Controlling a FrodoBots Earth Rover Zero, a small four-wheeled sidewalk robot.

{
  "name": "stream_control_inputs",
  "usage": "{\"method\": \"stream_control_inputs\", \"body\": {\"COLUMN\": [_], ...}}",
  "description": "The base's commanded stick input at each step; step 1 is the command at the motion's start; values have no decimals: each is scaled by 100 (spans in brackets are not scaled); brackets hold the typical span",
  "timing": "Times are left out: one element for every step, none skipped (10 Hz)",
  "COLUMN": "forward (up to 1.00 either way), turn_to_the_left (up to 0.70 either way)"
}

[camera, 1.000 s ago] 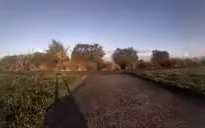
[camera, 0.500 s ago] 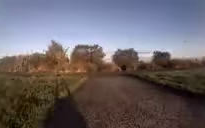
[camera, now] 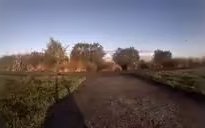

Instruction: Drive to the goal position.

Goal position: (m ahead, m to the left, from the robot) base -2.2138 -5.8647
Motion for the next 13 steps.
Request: {"method": "stream_control_inputs", "body": {"forward": [70,70,70,70,70,70,70,70,70,70,70,70,70], "turn_to_the_left": [0,0,0,0,0,0,0,0,0,0,0,0,0]}}
